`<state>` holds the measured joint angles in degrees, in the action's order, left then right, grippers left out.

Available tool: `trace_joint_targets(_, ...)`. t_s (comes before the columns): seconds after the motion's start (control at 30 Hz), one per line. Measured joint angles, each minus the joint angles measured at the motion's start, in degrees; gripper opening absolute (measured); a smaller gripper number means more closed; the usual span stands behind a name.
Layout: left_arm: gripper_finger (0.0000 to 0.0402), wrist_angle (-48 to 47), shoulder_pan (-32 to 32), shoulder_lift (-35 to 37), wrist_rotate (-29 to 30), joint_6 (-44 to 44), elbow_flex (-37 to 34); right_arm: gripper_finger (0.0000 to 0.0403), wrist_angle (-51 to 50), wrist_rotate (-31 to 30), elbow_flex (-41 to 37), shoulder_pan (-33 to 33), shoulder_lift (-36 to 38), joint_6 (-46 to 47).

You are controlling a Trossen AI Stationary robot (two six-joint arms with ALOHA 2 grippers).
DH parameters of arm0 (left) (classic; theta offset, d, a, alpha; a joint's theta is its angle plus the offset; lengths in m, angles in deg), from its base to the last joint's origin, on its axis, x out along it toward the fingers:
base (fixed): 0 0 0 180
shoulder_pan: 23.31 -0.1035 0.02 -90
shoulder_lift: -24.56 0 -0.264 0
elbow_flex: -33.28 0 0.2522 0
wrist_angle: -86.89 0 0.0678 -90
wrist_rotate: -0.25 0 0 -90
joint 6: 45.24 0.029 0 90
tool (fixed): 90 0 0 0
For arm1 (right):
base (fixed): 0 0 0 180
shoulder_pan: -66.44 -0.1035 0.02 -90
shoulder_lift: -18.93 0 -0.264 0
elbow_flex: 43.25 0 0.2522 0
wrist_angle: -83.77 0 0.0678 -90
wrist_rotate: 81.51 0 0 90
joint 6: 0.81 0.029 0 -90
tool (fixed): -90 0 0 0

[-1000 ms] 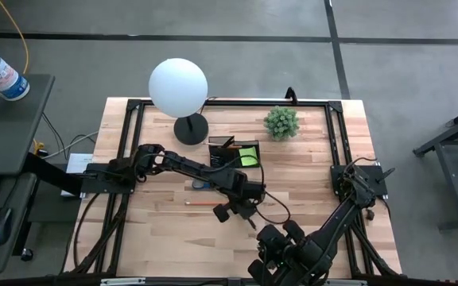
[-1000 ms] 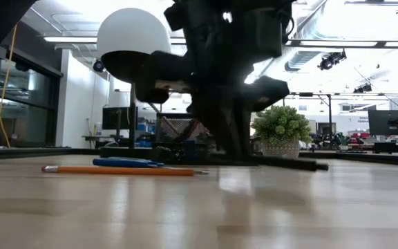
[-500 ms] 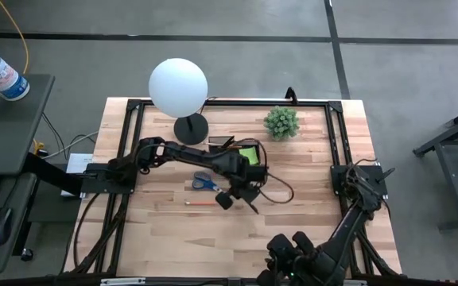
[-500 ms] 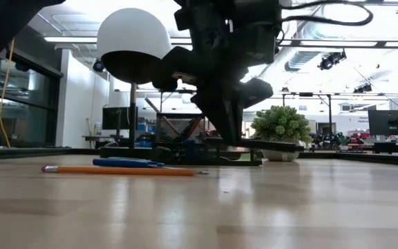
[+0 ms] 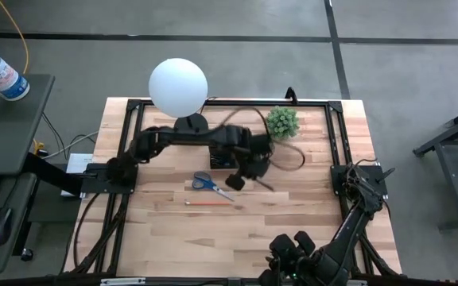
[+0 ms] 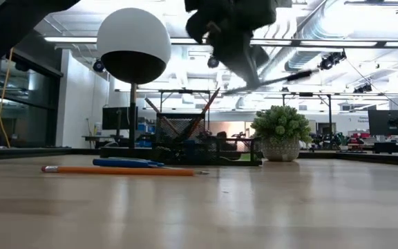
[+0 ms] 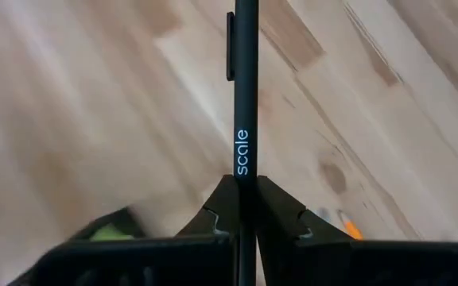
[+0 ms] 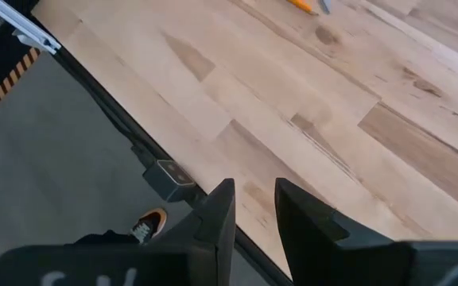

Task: Pick and place office supplies into organizer
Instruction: Put the black pen into the desk organizer

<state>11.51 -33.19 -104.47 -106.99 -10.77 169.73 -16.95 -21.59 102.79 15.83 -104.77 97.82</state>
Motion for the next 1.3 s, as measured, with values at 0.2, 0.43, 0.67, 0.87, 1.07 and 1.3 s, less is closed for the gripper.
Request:
trace_joint_targets(0.2,0.0000,2.1,-5.5,4.5,-2.5,-4.4,0.8,0.0082,-0.3,-1.7,0.0,-0.1,0.0,0.2)
trace_joint_targets(0.43,0.0000,1.6,-11.3,8.9,-5.7,-8.7,0.8,0.0082,-1.0,-3.0,0.0,-0.1,0.0,0.2)
trace_joint_targets(0.67,0.0000,4.7,-11.5,16.9,-0.8,-11.1,-7.4,0.0082,-2.1,-3.1,0.0,-0.1,0.0,0.3)
trace_joint_targets(0.87,0.0000,21.8,-10.5,28.9,5.4,-17.5,-26.5,0.0082,-2.7,-4.5,0.0,0.1,0.0,0.4)
trace_joint_targets(1.07,0.0000,55.0,-8.8,43.3,16.6,-27.6,-50.6,0.0082,-3.0,-4.5,0.0,0.7,0.0,0.1)
trace_joint_targets(1.3,0.0000,71.9,-4.6,47.8,20.7,-34.9,-67.2,0.0082,-3.0,-4.5,0.0,1.8,0.0,-1.2)
